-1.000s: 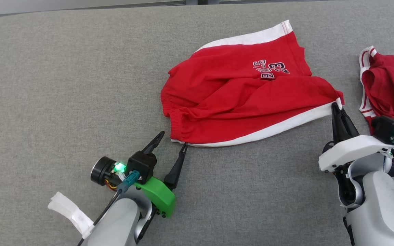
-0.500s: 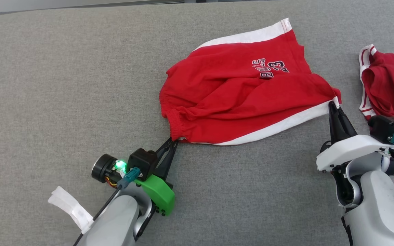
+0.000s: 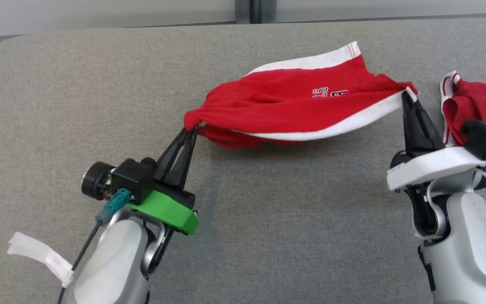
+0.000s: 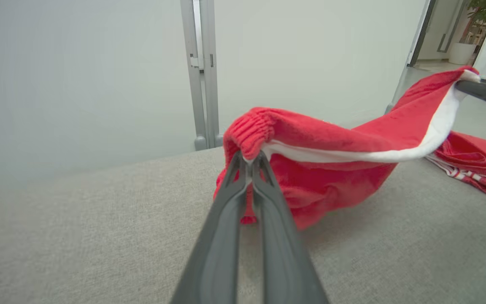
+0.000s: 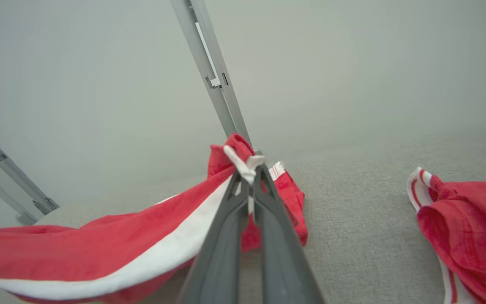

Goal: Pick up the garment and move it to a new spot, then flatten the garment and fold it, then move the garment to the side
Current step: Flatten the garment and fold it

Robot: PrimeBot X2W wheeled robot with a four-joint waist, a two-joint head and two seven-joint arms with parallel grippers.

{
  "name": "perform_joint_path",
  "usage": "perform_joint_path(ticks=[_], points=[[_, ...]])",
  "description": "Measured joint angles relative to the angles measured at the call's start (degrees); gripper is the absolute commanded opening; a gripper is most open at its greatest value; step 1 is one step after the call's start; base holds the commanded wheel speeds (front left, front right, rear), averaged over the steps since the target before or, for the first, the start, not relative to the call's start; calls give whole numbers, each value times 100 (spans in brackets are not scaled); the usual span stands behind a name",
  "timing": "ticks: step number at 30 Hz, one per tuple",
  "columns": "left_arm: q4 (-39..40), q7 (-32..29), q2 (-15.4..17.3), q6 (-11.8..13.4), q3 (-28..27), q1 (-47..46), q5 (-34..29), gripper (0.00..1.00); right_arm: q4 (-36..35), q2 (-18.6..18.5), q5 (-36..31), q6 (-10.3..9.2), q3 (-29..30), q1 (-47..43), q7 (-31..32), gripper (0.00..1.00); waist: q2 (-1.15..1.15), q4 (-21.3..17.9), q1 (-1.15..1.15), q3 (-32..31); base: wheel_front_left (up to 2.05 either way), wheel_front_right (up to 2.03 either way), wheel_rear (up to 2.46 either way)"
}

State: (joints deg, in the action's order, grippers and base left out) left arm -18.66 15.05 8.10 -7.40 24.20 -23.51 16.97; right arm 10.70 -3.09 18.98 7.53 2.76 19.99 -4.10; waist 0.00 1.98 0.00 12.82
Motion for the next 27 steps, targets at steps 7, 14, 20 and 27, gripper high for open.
perform_joint_path(ticks=[7, 14, 20, 27], points=[[593, -1, 371, 0, -198, -496, -63, 0, -787, -122, 370, -1, -220, 511, 211, 0, 0, 4, 0, -320, 0, 0, 0], [1181, -318, 581, 1, -363, -1060, 14, 0, -1635, -114, 389, 0, -132, 861, 517, 0, 0, 12, 0, -674, 0, 0, 0], [1913, -686, 657, 93, -567, -1034, 311, 0, -2298, -18, 282, -1, -12, 733, 923, 0, 0, 37, 0, -838, 0, 0, 0], [2525, -1120, 726, 143, -665, -714, 701, 0, -2732, 18, 201, -1, 10, 467, 1422, 0, 0, 52, 0, -782, 0, 0, 0]])
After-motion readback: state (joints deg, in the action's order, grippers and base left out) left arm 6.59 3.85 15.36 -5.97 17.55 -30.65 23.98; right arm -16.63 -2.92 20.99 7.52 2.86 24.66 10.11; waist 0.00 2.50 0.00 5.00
